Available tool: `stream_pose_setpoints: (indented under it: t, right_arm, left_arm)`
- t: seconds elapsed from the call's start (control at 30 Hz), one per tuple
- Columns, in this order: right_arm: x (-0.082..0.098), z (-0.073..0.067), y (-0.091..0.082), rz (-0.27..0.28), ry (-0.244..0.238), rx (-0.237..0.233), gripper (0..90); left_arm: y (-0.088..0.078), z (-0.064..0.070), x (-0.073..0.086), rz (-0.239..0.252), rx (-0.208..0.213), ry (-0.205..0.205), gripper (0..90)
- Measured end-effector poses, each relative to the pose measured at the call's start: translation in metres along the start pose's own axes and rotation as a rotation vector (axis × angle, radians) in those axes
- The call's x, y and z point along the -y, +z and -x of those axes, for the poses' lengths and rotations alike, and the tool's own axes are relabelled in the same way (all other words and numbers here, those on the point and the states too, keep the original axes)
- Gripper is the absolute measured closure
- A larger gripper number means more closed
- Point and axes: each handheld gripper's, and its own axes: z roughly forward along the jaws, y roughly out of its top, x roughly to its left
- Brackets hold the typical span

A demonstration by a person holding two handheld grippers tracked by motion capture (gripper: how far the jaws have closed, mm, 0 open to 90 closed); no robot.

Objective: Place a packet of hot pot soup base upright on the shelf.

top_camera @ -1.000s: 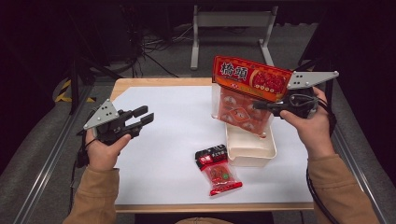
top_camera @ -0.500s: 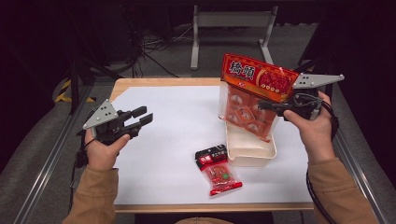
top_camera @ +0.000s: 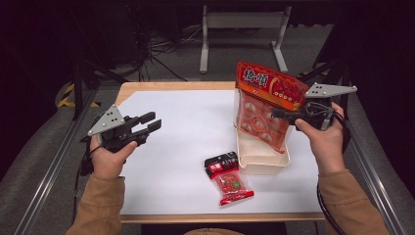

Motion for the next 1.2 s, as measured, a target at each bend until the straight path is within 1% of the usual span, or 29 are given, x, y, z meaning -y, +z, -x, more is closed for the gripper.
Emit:
stream_pose_setpoints:
  t: [0.07,0.2,0.47,0.6,0.87,1.0,1.07,1.2]
  right_arm:
    - [0.003,0.000,0.002,-0.008,-0.001,0.014,70.8]
    - [0.008,0.002,0.004,-0.005,0.000,0.029,70.8]
    - [0.018,0.003,0.011,-0.019,0.013,0.031,70.8]
    - [0.023,0.006,0.011,-0.005,0.030,0.027,70.8]
    - [0.030,0.008,0.010,0.006,0.037,0.030,70.7]
    - [0.036,0.009,0.010,0.016,0.051,0.027,70.8]
    - [0.038,0.010,0.010,0.021,0.050,0.027,70.7]
    - [0.042,0.010,0.009,0.021,0.054,0.042,70.7]
  left_arm:
    - [0.000,0.000,0.000,0.001,0.001,0.001,63.3]
    - [0.000,0.000,0.000,0.002,0.001,0.001,63.2]
    - [0.001,0.000,0.001,-0.003,0.003,-0.001,61.9]
    - [0.002,-0.001,0.002,-0.001,0.004,-0.001,60.6]
    - [0.005,0.000,0.002,-0.009,0.008,0.000,59.2]
    - [0.006,0.000,0.003,-0.017,0.010,-0.004,57.3]
    - [0.007,0.000,0.004,-0.021,0.006,-0.003,55.7]
    - [0.008,-0.001,0.004,-0.027,0.004,-0.004,52.4]
